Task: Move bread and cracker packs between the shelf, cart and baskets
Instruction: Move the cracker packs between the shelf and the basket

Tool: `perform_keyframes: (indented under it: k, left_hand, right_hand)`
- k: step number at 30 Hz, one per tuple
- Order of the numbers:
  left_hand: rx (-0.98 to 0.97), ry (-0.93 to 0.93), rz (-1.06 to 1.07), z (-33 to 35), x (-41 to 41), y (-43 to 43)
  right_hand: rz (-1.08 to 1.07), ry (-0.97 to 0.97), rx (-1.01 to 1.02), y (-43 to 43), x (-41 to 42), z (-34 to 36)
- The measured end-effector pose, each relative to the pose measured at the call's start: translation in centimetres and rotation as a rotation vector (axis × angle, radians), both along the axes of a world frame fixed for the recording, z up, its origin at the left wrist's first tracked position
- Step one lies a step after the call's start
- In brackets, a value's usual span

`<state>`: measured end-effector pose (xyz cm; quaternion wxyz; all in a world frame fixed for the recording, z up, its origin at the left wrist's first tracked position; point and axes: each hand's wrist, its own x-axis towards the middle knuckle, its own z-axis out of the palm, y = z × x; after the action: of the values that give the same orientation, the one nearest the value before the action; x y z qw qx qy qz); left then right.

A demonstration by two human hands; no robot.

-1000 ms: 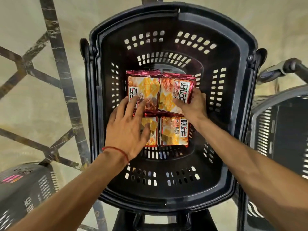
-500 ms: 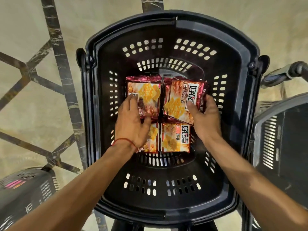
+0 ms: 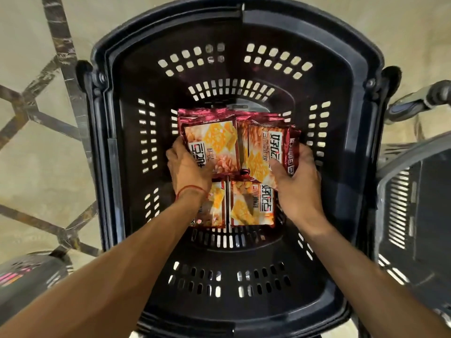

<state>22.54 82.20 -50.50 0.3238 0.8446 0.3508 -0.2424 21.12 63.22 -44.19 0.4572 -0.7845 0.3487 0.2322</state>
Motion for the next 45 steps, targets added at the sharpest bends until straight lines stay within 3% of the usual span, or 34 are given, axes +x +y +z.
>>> perform_keyframes:
  k: [11, 16, 21, 25, 29, 36, 41, 45]
  left_hand:
    - [-0.209, -0.004, 0.249, 1.9, -2.5, 0.8]
    - [-0.168, -0.016, 0.098, 12.6, -3.7, 0.1]
    - [-0.179, -0.066, 0.05, 24.5, -6.8, -0.3]
    - [-0.294, -0.093, 0.016, 34.0, -8.8, -1.4]
    - [-0.224, -0.13, -0.207, 41.4, -10.8, -1.8]
    - [-0.329, -0.289, -0.485, 48.2, -13.8, -0.6]
    - [-0.588, -0.248, -0.421, 50.7, -15.5, 0.2]
    - [-0.685, -0.225, -0.477, 52.6, -16.1, -0.3]
  right_hand:
    - [-0.036, 0.014, 0.011, 0.2, -1.3, 4.6]
    - [-0.113, 0.025, 0.057, -0.8, -3.0, 12.0]
    - [-0.047, 0.006, 0.076, -3.0, -5.8, 22.0]
    - [-0.067, -0.02, 0.113, -5.6, -7.8, 31.1]
    - [-0.122, -0.034, 0.248, -7.2, -10.6, 38.6]
    - [-0.243, -0.106, 0.345, -8.5, -17.9, 46.9]
    - [-0.373, -0.199, 0.271, -6.9, -25.4, 50.6]
    - [-0.536, -0.257, 0.188, -5.2, -31.5, 53.2]
